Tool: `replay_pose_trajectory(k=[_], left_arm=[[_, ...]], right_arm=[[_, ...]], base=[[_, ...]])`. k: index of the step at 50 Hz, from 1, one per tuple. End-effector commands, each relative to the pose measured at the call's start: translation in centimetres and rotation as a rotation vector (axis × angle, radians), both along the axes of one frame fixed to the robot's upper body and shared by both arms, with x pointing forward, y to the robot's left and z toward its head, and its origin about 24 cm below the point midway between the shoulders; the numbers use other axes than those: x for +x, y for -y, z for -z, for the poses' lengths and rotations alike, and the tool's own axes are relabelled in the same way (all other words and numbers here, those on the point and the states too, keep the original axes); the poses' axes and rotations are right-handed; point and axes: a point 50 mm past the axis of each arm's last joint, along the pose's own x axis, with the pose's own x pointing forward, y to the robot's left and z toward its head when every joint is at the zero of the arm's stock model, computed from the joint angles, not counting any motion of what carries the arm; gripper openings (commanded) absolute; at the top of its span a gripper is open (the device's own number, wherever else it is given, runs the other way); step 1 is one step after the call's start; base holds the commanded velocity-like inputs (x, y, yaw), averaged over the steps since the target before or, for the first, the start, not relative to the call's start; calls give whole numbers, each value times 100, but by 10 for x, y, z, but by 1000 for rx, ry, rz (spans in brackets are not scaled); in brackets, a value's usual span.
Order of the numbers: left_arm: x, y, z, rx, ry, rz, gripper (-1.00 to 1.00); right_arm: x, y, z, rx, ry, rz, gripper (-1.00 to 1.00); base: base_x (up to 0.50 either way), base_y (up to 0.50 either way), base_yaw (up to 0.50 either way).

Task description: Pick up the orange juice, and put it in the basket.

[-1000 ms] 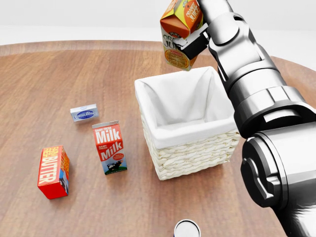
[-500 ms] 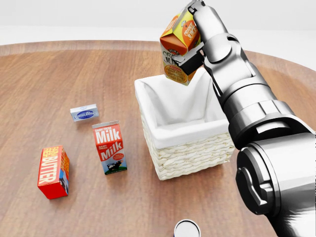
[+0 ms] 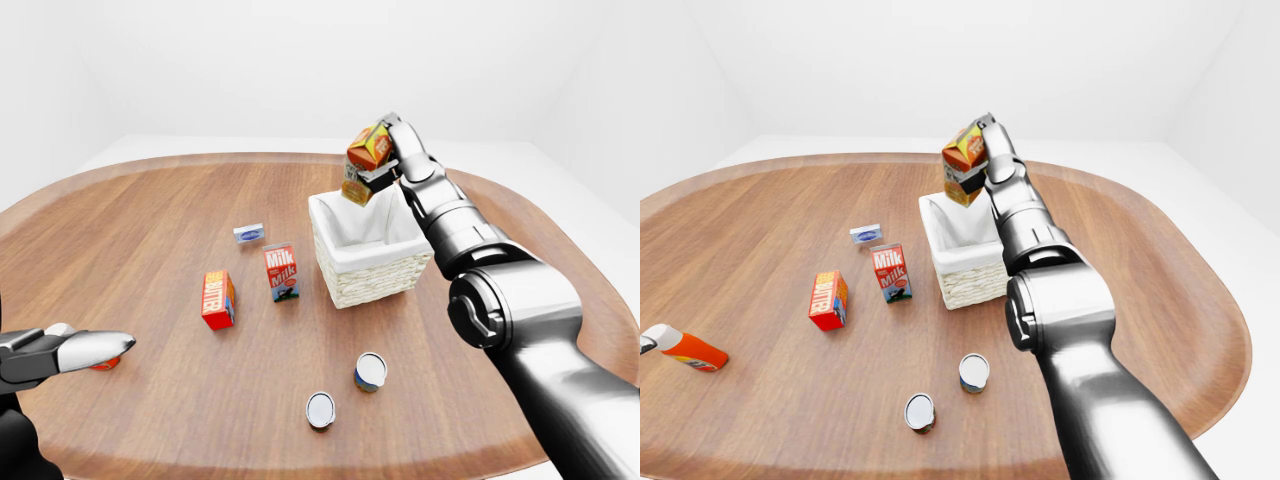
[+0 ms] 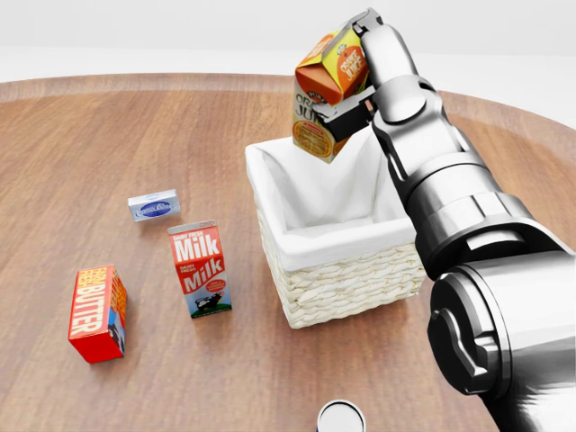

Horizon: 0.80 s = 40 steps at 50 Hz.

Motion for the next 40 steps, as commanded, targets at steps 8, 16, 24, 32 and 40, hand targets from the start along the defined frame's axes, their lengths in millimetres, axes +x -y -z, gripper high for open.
replay_pose_trajectory(k=[8, 16, 24, 32, 40], left_arm=[[-1, 0, 0, 2, 2, 2, 100], [0, 0, 0, 2, 1, 2, 100], [0, 0, 0, 1, 0, 3, 100], [0, 0, -1, 2, 3, 4, 100], [0, 1, -1, 2, 5, 5, 100]], right_arm=[[0, 5, -4, 47, 42, 64, -100], [0, 7, 0, 21, 33, 71, -100], [0, 7, 4, 9, 25, 70, -100], [0, 1, 5, -28, 9, 29, -100], [0, -1, 4, -46, 4, 7, -100]], base=[[0, 0, 0], [0, 0, 0], [0, 0, 0], [0, 0, 0], [0, 0, 0]])
